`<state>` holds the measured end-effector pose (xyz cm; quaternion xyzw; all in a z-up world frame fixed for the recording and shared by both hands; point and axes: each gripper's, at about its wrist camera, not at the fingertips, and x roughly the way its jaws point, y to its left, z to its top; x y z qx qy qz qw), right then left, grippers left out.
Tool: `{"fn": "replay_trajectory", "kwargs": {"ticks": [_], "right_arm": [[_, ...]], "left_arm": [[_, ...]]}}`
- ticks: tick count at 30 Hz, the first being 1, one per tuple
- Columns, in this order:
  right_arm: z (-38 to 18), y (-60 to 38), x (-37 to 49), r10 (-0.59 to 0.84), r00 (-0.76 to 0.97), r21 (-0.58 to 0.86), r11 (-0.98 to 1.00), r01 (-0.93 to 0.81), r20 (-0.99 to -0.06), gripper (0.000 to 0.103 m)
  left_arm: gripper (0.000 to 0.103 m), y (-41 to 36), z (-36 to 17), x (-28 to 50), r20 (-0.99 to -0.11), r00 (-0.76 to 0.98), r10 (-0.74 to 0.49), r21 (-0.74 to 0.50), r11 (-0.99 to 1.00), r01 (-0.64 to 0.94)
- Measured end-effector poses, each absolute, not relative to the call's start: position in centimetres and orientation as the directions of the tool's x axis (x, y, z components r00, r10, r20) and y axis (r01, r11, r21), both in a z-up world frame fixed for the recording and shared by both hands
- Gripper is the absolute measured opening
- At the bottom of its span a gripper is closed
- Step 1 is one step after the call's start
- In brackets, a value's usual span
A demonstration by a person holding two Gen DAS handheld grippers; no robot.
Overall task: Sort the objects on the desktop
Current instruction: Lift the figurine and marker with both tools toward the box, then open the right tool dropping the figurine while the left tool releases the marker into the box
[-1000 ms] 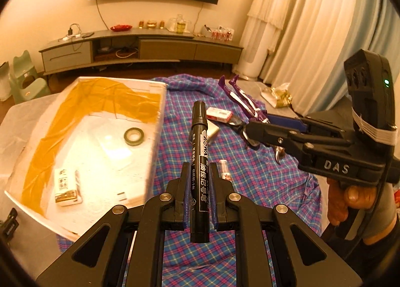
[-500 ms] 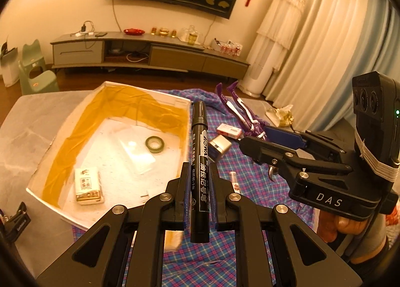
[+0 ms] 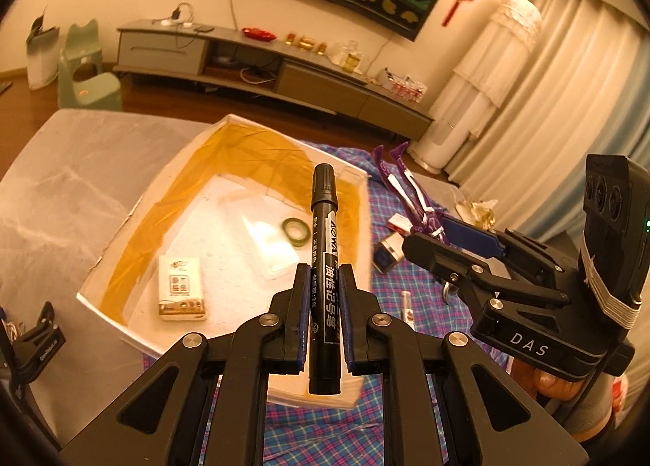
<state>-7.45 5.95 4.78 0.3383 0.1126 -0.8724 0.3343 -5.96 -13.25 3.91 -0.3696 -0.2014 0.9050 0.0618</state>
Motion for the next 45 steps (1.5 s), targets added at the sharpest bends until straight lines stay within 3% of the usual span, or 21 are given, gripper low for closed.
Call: {"fn": "replay_trajectory", "kwargs": {"ticks": [25, 37, 45], "right_arm": [[-1.5, -2.8, -15.8, -0.339, -0.407, -0.095, -0.658, 0.747, -0.848, 0.047], [-4.3, -7.8, -19.8, -0.235, -0.309, -0.111, -0.605, 0.789, -0.922, 0.048], [-5.5, -10.7, -21.5, -0.202, -0.255, -0.083, -0.609, 0.789, -0.946, 0.048]], "left_arm": [[0.013, -19.4, -2.6, -9.8, -0.739, -0.586, 0.333, -0.591, -0.738, 0.325], [0.014, -17.5, -4.7, -11.2, -0.812, -0.488, 0.320, -0.527, -0.761, 0.378], [0.013, -16.2, -5.5, -12.4, -0.845, -0.428, 0.321, -0.476, -0.816, 0.327]]}}
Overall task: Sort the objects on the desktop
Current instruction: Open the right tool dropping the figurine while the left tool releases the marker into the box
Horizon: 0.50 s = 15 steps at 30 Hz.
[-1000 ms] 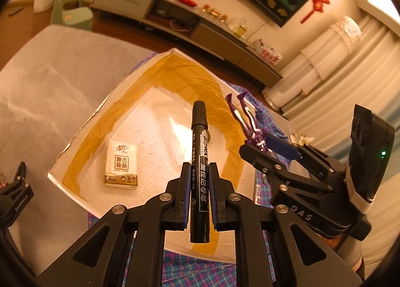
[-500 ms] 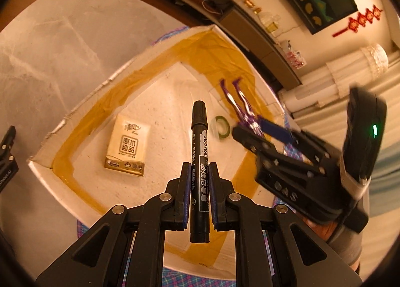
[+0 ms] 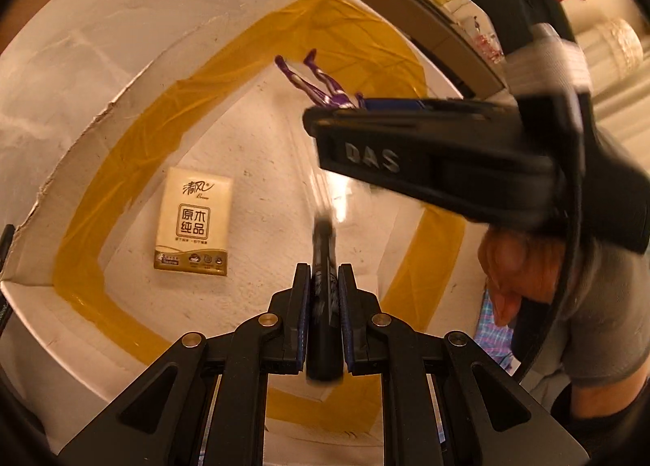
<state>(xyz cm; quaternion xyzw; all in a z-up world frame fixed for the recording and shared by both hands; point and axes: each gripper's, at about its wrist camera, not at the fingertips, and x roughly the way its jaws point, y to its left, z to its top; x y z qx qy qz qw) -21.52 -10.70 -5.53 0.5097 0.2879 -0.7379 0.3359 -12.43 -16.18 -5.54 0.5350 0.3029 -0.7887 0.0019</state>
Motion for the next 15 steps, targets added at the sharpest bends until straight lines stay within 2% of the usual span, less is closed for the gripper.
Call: {"fn": "replay_trajectory", "kwargs": {"ticks": [5, 7, 10, 12, 15], "right_arm": [[-6.5, -11.9, -22.2, -0.177, -0.241, -0.087, -0.606, 0.791, -0.954, 0.048], [-6.6, -12.1, -22.4, -0.183, -0.236, -0.077, -0.613, 0.786, -0.954, 0.049], [-6.5, -12.1, -22.7, -0.193, -0.229, -0.058, -0.631, 0.774, -0.954, 0.050], [-6.3, -12.0, -22.8, -0.199, -0.226, -0.049, -0.638, 0.768, -0.954, 0.053], [-5.8, -11.5, -22.6, -0.204, -0.226, -0.042, -0.645, 0.763, -0.953, 0.053]], "left_arm": [[0.013, -16.7, -5.7, -12.6, -0.844, -0.424, 0.328, -0.483, -0.808, 0.338], [0.017, -17.1, -5.7, -12.4, -0.838, -0.431, 0.334, -0.494, -0.800, 0.341], [0.024, -17.4, -5.4, -12.3, -0.835, -0.438, 0.333, -0.497, -0.799, 0.339], [0.035, -17.4, -5.1, -12.3, -0.831, -0.448, 0.328, -0.497, -0.800, 0.336], [0.040, -17.5, -4.4, -12.3, -0.833, -0.466, 0.297, -0.476, -0.815, 0.330]]}}
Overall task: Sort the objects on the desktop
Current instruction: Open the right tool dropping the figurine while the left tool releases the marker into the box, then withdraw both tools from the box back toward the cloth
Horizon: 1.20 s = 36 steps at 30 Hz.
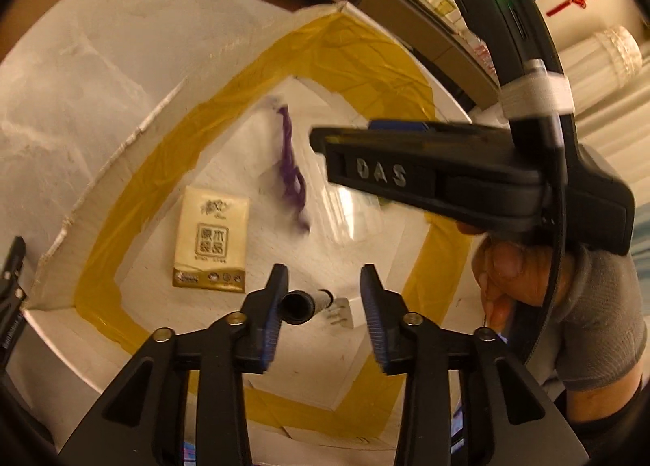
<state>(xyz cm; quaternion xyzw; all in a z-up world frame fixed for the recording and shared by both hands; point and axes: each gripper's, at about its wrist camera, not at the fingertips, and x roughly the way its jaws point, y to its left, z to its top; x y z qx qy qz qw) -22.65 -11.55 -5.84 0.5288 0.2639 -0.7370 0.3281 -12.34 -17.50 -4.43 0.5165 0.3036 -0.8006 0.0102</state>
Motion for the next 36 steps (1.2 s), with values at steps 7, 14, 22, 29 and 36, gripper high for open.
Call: {"fn": "replay_trajectory", "kwargs": {"ticks": [7, 14, 22, 29, 36], "right_arm": [[-4.4, -9.6, -21.8, -0.218, -0.232, -0.033, -0.659, 0.752, -0.948, 0.056], [-2.6, -7.4, -20.9, -0.232, -0.260, -0.030, -0.689, 0.724, -0.937, 0.059], [-1.0, -4.9, -20.1, -0.256, -0.275, -0.014, -0.708, 0.706, -0.927, 0.059], [-0.9, -3.6, -18.4, -0.277, -0.248, 0.012, -0.689, 0.724, -0.928, 0.060], [0.0, -2.5, -17.1, -0.273, -0.266, -0.010, -0.680, 0.733, -0.924, 0.061]], "left_arm": [[0.047, -17.5, -3.1, -12.4, -0.817, -0.516, 0.257, -0.452, -0.840, 0.298], [0.050, -18.8, -1.0, -11.8, -0.773, -0.601, 0.206, -0.445, -0.851, 0.281], [0.050, -20.0, 0.8, -11.3, -0.730, -0.662, 0.170, -0.444, -0.855, 0.270], [0.050, -18.8, 1.6, -10.4, -0.726, -0.672, 0.144, -0.398, -0.885, 0.240], [0.050, -17.7, 2.0, -9.3, -0.729, -0.671, 0.134, -0.361, -0.909, 0.210]]}}
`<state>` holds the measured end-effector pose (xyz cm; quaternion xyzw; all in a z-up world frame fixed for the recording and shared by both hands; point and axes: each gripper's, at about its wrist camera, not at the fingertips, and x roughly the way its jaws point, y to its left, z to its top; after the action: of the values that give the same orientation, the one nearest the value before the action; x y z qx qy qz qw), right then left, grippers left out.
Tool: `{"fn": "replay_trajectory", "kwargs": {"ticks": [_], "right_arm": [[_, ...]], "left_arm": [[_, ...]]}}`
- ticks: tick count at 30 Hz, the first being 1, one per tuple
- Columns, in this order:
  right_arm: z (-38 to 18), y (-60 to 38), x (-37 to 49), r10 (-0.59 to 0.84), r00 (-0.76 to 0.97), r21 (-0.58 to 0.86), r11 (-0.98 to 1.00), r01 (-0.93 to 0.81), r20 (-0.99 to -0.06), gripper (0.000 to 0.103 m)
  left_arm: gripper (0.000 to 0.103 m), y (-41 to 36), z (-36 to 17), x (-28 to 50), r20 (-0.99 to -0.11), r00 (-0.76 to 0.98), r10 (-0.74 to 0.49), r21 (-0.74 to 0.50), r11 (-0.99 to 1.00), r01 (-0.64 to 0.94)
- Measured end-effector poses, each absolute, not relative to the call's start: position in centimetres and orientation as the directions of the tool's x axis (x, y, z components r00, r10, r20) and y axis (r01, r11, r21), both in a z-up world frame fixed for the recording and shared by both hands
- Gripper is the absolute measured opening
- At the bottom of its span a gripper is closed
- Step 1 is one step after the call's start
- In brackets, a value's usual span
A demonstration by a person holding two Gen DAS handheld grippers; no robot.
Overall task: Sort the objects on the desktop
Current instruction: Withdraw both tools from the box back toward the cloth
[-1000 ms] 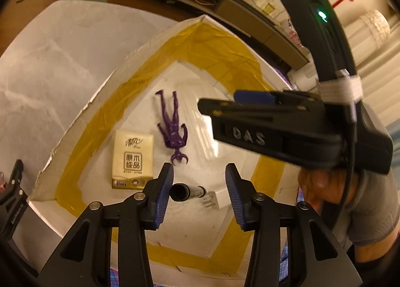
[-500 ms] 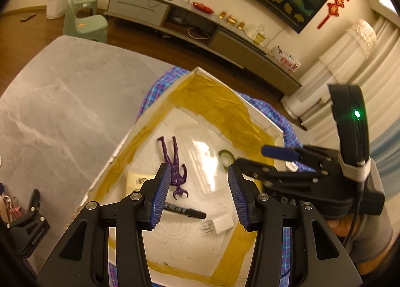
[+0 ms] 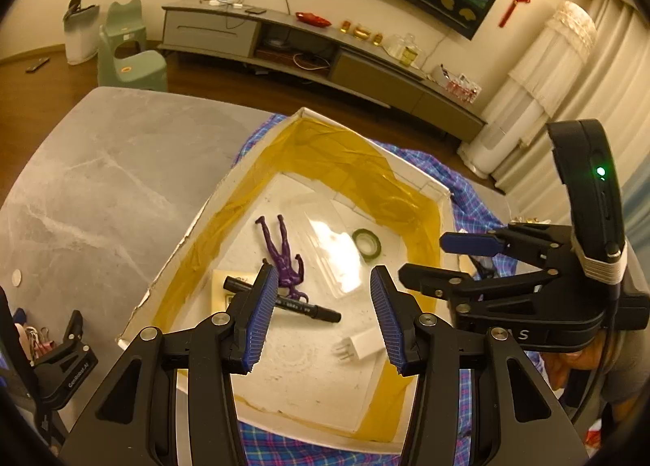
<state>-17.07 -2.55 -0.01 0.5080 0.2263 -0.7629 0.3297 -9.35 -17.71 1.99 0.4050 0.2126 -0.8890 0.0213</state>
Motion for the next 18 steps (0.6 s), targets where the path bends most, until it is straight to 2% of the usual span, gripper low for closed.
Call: {"fn": "replay_trajectory", "kwargs": {"ticks": [6, 15, 18], "right_arm": [[0.9, -1.7, -15.3, -0.298, -0.290, -0.018, -0.669, 0.743, -0.910, 0.062], [1.2, -1.8, -11.6, -0.330, -0.335, -0.059, -0.629, 0.775, -0.883, 0.062], [1.8, -1.5, -10.5, -0.357, -0.366, -0.073, -0.623, 0.779, -0.860, 0.063]], "left_arm": [[0.050, -19.6, 3.2, -8.0, -0.694, -0.701, 0.165, -0.415, -0.887, 0.201], [0.050, -17.5, 3.7, -6.8, -0.684, -0.710, 0.169, -0.376, -0.915, 0.144], [0.050, -15.6, 4.2, -6.5, -0.684, -0.715, 0.144, -0.324, -0.938, 0.121]]}}
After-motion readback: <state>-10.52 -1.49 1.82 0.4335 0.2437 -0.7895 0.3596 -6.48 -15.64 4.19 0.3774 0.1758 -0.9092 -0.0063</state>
